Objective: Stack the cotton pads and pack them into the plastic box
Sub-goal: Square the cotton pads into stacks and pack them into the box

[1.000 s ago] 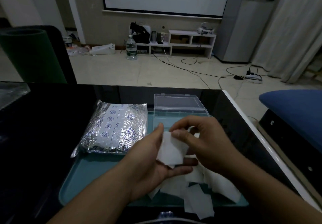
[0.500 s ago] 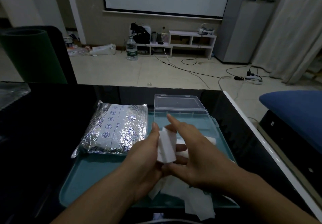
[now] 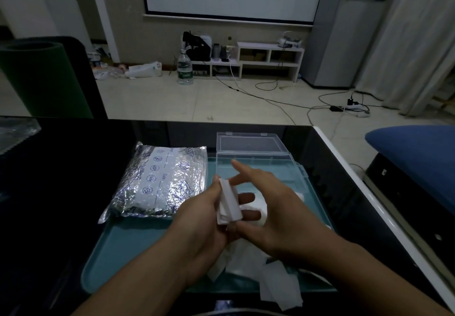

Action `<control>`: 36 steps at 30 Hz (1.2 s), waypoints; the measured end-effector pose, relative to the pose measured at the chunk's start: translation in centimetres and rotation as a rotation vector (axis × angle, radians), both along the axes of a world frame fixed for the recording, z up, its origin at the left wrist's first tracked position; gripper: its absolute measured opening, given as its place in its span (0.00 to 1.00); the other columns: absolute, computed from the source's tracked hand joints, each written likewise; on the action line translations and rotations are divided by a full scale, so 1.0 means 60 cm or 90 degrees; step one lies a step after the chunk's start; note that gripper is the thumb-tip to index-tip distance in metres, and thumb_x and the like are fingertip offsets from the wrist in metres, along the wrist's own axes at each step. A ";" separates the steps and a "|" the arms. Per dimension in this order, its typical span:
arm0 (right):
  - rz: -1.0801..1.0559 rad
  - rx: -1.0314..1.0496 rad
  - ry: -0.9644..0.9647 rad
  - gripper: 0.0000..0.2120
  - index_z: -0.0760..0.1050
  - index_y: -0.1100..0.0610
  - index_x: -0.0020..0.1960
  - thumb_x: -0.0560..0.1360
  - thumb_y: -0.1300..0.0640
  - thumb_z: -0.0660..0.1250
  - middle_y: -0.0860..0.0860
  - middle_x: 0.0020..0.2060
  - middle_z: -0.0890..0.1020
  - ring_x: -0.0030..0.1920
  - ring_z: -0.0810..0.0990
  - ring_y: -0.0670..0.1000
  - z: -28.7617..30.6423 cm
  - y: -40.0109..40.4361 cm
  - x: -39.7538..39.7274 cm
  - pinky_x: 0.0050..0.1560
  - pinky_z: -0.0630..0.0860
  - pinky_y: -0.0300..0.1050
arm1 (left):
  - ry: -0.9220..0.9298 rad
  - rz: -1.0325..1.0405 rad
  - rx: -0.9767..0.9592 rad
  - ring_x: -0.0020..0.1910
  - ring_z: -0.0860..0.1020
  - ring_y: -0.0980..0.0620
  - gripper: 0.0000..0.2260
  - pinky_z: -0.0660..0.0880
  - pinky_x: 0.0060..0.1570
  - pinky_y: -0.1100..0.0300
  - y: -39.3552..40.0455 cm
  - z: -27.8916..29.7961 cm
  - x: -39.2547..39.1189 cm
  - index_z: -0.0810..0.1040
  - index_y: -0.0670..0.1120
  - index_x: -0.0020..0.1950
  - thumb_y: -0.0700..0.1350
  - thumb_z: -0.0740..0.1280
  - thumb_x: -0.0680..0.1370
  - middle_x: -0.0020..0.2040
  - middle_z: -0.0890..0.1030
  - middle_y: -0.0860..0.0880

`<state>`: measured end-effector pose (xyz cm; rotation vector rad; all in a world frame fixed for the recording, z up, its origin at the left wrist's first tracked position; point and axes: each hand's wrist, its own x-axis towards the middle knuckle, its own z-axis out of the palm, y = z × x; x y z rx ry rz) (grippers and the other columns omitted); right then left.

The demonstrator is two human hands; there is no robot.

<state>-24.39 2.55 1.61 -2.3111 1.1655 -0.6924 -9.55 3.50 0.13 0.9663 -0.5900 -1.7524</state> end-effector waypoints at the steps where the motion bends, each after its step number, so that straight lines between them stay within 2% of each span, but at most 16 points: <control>1: -0.005 -0.012 0.005 0.43 0.56 0.43 0.76 0.69 0.49 0.76 0.39 0.62 0.71 0.61 0.68 0.36 0.001 -0.001 0.000 0.57 0.59 0.18 | 0.010 -0.001 0.006 0.51 0.79 0.36 0.26 0.76 0.45 0.47 -0.001 0.000 0.001 0.82 0.44 0.60 0.60 0.53 0.80 0.61 0.78 0.33; 4: 0.004 -0.017 0.020 0.42 0.59 0.44 0.75 0.68 0.48 0.77 0.40 0.62 0.69 0.61 0.65 0.35 0.005 0.000 -0.001 0.56 0.59 0.17 | 0.041 -0.013 0.008 0.60 0.77 0.32 0.30 0.75 0.51 0.42 -0.003 -0.002 0.003 0.77 0.42 0.65 0.64 0.54 0.78 0.62 0.78 0.33; 6: 0.027 0.001 0.018 0.45 0.56 0.42 0.76 0.67 0.47 0.77 0.38 0.66 0.62 0.64 0.61 0.32 0.007 0.002 -0.001 0.55 0.62 0.18 | 0.048 -0.035 -0.004 0.57 0.79 0.33 0.29 0.76 0.51 0.41 0.000 -0.001 0.003 0.75 0.43 0.66 0.63 0.56 0.77 0.58 0.80 0.35; 9: 0.052 0.020 -0.008 0.47 0.53 0.41 0.77 0.67 0.48 0.77 0.34 0.70 0.56 0.71 0.58 0.38 0.010 0.001 -0.001 0.62 0.71 0.31 | 0.033 -0.041 -0.012 0.47 0.81 0.36 0.25 0.77 0.45 0.46 0.005 0.003 -0.002 0.78 0.42 0.62 0.60 0.59 0.77 0.52 0.83 0.35; 12: 0.042 -0.011 0.019 0.45 0.55 0.46 0.77 0.68 0.47 0.77 0.39 0.67 0.66 0.68 0.61 0.38 0.009 -0.001 -0.001 0.58 0.61 0.19 | 0.010 -0.008 -0.012 0.37 0.81 0.40 0.25 0.79 0.36 0.51 0.008 0.004 -0.007 0.79 0.41 0.58 0.59 0.62 0.72 0.50 0.83 0.34; 14: 0.025 -0.027 0.043 0.43 0.56 0.47 0.77 0.69 0.45 0.76 0.41 0.67 0.69 0.67 0.62 0.39 0.006 -0.002 -0.001 0.59 0.58 0.19 | 0.004 0.006 -0.009 0.37 0.81 0.40 0.26 0.80 0.35 0.52 0.007 0.005 -0.008 0.79 0.40 0.58 0.59 0.62 0.72 0.52 0.82 0.33; 19: -0.017 -0.017 0.037 0.40 0.63 0.47 0.74 0.67 0.45 0.76 0.41 0.65 0.70 0.63 0.64 0.36 0.005 -0.005 -0.001 0.58 0.57 0.18 | 0.060 0.000 0.011 0.50 0.81 0.34 0.27 0.80 0.42 0.46 0.003 0.004 -0.006 0.74 0.38 0.65 0.56 0.61 0.75 0.56 0.81 0.33; 23: -0.035 -0.003 0.022 0.40 0.63 0.46 0.73 0.66 0.45 0.77 0.40 0.65 0.70 0.60 0.64 0.34 0.008 -0.007 -0.005 0.56 0.57 0.18 | 0.083 -0.018 -0.007 0.43 0.82 0.39 0.18 0.81 0.40 0.48 0.009 0.012 -0.003 0.75 0.37 0.63 0.48 0.59 0.80 0.55 0.82 0.36; 26: -0.017 -0.003 0.025 0.42 0.63 0.48 0.73 0.65 0.47 0.79 0.42 0.65 0.71 0.59 0.64 0.34 0.008 -0.006 -0.005 0.55 0.57 0.17 | 0.072 -0.049 -0.021 0.52 0.81 0.36 0.22 0.80 0.45 0.48 0.010 0.013 -0.002 0.74 0.38 0.66 0.48 0.62 0.75 0.60 0.80 0.35; 28: -0.010 -0.010 0.024 0.42 0.63 0.48 0.73 0.65 0.48 0.79 0.42 0.65 0.70 0.59 0.63 0.32 0.007 -0.005 -0.005 0.54 0.57 0.16 | 0.086 -0.066 -0.008 0.59 0.79 0.33 0.24 0.81 0.47 0.46 0.007 0.010 0.001 0.72 0.38 0.68 0.50 0.62 0.75 0.62 0.78 0.34; 30: -0.006 -0.002 0.009 0.43 0.60 0.46 0.74 0.65 0.48 0.79 0.41 0.67 0.68 0.58 0.62 0.28 0.008 -0.004 -0.005 0.52 0.58 0.15 | 0.117 -0.100 0.011 0.60 0.77 0.31 0.26 0.81 0.40 0.49 0.004 0.008 0.004 0.70 0.40 0.71 0.54 0.61 0.78 0.66 0.75 0.32; 33: 0.010 0.060 -0.035 0.46 0.55 0.41 0.75 0.66 0.50 0.78 0.37 0.66 0.65 0.60 0.66 0.32 0.012 -0.002 -0.006 0.50 0.67 0.19 | 0.135 -0.127 0.013 0.50 0.78 0.37 0.27 0.78 0.36 0.52 0.004 0.008 0.005 0.71 0.43 0.71 0.59 0.60 0.78 0.67 0.73 0.31; 36: 0.017 0.046 -0.034 0.45 0.54 0.41 0.76 0.67 0.49 0.77 0.38 0.65 0.68 0.63 0.67 0.38 0.009 0.002 -0.005 0.55 0.74 0.28 | 0.109 -0.107 0.001 0.48 0.79 0.37 0.22 0.80 0.43 0.48 0.004 0.005 0.002 0.80 0.46 0.63 0.56 0.61 0.75 0.62 0.77 0.31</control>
